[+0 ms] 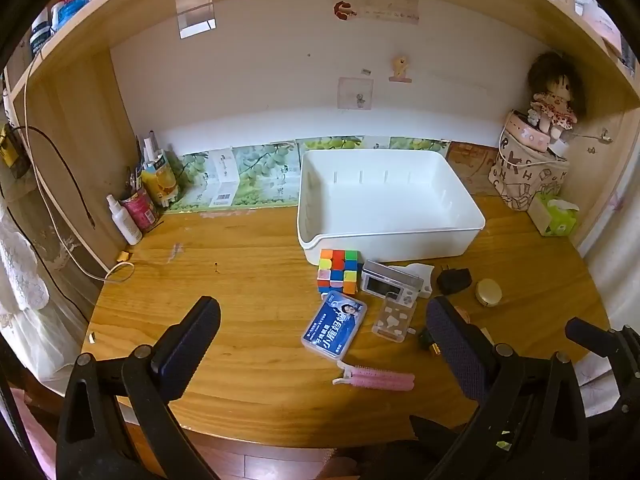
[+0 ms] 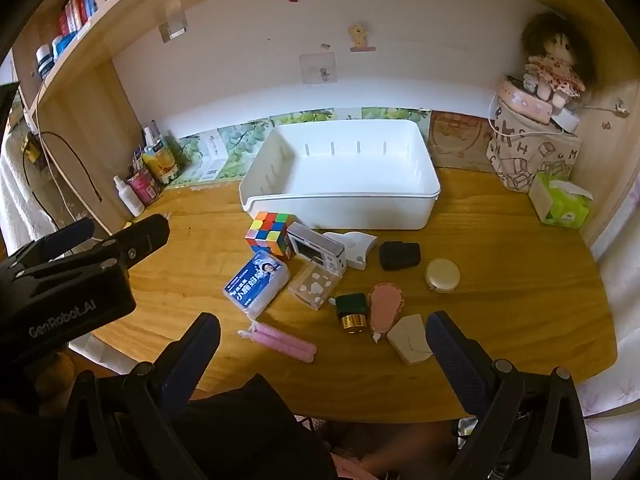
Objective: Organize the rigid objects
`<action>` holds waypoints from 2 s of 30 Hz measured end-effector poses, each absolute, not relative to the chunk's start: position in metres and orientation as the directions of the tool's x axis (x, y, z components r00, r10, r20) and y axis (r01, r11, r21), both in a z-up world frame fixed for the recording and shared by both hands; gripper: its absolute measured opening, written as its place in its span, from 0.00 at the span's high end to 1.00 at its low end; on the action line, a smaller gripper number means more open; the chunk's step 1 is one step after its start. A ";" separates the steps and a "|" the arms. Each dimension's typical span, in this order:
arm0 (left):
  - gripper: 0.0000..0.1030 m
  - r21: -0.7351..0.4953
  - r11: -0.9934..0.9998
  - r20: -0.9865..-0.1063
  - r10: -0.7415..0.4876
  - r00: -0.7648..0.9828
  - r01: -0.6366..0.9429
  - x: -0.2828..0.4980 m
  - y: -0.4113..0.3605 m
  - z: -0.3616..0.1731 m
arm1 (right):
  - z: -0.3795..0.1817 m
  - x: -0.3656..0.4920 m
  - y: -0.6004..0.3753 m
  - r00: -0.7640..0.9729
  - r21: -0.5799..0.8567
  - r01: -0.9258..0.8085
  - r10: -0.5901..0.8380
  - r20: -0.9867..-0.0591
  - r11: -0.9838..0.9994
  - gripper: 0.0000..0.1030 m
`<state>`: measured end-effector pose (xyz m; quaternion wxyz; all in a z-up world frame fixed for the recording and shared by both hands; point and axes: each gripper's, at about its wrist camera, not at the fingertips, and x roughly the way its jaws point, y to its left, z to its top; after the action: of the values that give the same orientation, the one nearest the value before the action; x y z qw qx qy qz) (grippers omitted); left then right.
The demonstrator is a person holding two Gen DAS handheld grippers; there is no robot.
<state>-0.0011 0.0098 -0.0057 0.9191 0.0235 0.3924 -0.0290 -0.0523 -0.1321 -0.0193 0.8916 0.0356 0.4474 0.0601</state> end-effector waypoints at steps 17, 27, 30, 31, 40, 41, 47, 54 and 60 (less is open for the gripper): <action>0.01 -0.033 0.988 -0.772 -0.122 0.623 0.153 0.014 0.033 -0.028 | -0.028 -0.066 -0.098 0.553 0.039 0.020 0.021 -0.833 0.999 0.00; 0.01 -0.035 0.980 -0.830 -0.137 0.541 0.195 0.026 0.022 -0.044 | -0.034 -0.070 -0.108 0.502 0.051 0.104 -0.008 -0.865 0.993 0.00; 0.01 -0.041 0.982 -0.860 -0.127 0.494 0.183 0.030 0.016 -0.055 | -0.039 -0.070 -0.115 0.478 0.053 0.120 -0.011 -0.878 0.991 0.00; 0.01 -0.043 0.984 -0.868 -0.124 0.480 0.176 0.031 0.014 -0.059 | -0.042 -0.068 -0.119 0.466 0.053 0.126 -0.012 -0.885 0.991 0.00; 0.01 -0.096 0.995 -0.952 -0.099 0.288 0.025 0.054 0.005 -0.092 | -0.080 -0.047 -0.172 0.308 0.119 0.167 0.063 -0.949 0.979 0.00; 0.01 -0.098 0.995 -0.961 -0.094 0.259 -0.002 0.056 0.003 -0.097 | -0.084 -0.044 -0.176 0.289 0.121 0.160 0.070 -0.955 0.980 0.00; 0.01 -0.149 0.979 -0.984 -0.134 0.114 -0.140 0.065 -0.008 -0.125 | -0.103 -0.020 -0.204 0.197 0.129 0.124 0.104 -0.975 0.984 0.00; 0.01 -0.173 0.920 -0.982 -0.190 -0.015 -0.351 0.067 -0.003 -0.160 | -0.131 0.009 -0.226 0.071 0.172 0.047 0.169 -0.983 0.984 0.00; 0.01 -0.160 0.849 -0.974 -0.218 -0.057 -0.504 0.065 0.007 -0.181 | -0.153 0.036 -0.236 -0.039 0.193 -0.028 0.192 -0.981 0.981 0.00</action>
<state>0.0648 0.0067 -0.1809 0.6389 -0.2511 0.7184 0.1120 0.0358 -0.2364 -0.1535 0.6909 0.0571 0.7163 0.0797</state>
